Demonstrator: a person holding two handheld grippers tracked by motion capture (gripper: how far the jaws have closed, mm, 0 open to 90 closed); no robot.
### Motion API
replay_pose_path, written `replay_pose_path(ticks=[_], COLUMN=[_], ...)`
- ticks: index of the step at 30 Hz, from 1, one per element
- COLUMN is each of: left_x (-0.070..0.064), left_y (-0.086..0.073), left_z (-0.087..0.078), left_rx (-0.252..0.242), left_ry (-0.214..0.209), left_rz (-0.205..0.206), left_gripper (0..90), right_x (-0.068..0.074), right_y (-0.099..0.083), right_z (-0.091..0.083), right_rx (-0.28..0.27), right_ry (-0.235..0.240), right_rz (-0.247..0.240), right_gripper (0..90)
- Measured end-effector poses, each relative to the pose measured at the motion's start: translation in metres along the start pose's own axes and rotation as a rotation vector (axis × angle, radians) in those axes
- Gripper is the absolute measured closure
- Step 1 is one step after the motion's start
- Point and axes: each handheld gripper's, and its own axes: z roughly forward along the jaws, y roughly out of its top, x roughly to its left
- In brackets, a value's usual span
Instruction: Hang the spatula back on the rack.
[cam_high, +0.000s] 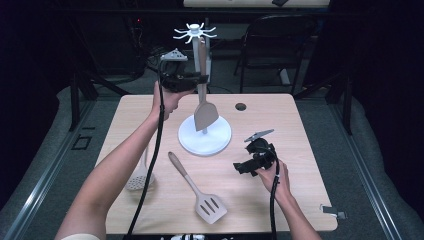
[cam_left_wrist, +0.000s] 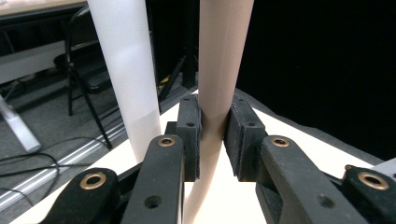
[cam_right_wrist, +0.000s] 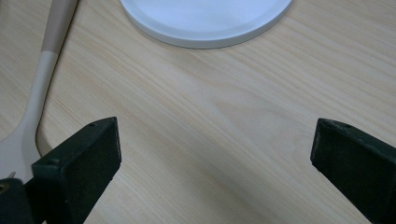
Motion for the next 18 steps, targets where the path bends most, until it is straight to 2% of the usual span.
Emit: replay_pose_path(ticks=[5,9,12,18], left_x=[-0.002,-0.001,-0.001,0.002], left_y=[-0.001,-0.003,-0.006,-0.01], left_z=[-0.001,-0.006,-0.012,-0.026], left_rx=[-0.005,-0.005,-0.004,-0.001], left_ry=[0.024,0.024,0.02,0.016], left_rz=[0.012,0.015,0.018,0.024], left_gripper=[75.7,68.5,63.9,61.8], right_x=[0.001,0.0,0.0,0.001], right_y=[0.0,0.0,0.0,0.001], right_z=[0.0,-0.002,-0.001,-0.001], right_rx=[0.002,0.013,0.002,0.002], right_ry=[0.001,-0.009,-0.003,0.003], right_rz=[0.001,-0.011,-0.003,-0.005], right_gripper=[1.5,1.6,1.6,1.6])
